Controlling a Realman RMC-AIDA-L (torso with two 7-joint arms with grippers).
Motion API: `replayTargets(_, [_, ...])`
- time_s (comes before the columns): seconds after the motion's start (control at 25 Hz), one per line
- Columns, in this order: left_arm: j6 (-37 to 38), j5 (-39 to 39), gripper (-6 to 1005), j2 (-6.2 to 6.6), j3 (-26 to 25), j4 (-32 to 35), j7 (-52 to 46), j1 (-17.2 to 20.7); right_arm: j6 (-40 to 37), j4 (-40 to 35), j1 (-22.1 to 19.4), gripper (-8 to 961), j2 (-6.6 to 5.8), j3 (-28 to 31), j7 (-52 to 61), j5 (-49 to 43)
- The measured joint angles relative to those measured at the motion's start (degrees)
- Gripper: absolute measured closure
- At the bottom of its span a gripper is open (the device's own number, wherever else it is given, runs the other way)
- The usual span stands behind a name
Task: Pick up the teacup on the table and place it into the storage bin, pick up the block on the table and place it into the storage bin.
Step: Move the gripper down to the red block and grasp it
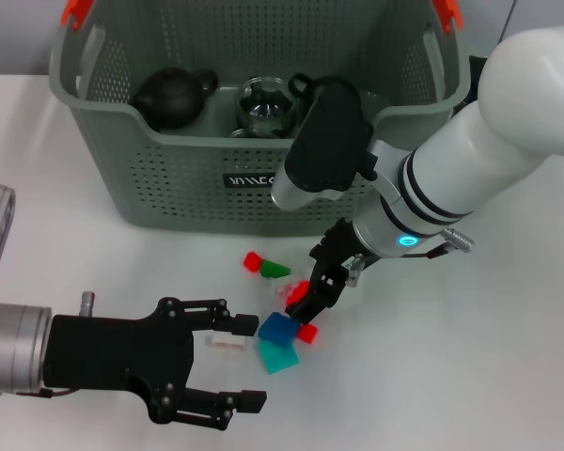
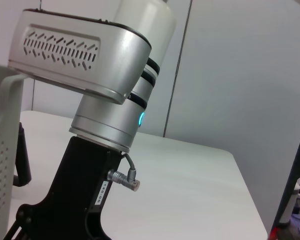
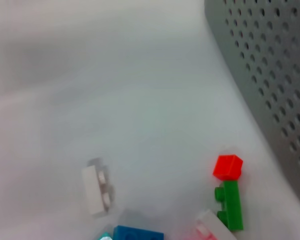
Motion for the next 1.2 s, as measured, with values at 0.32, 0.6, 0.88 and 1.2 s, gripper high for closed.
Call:
replayTargets(0.32, [0.0,0.0,185,0.0,0.0,0.0,0.0,0.0,0.7,0.6,0.0,27,0.0,-0.1,0.0,0.0])
replayTargets(0.6, [-0.1,0.0,185,0.0,0.0,0.0,0.0,0.0,0.7,0.6,-0.1,30,0.0,-1.0,0.0,0.0])
replayTargets(0.88, [0.0,0.0,185,-0.03,0.0,0.0,0.0,0.1,0.8,0.6,-0.1,32,0.1,-2.2,0.1,0.0])
replayTargets(1.2, [0.1,0.0,185,-0.13,0.0,0.0,0.0,0.1,0.8,0.6,-0.2,199,0.18,-2.4,0.3,0.0])
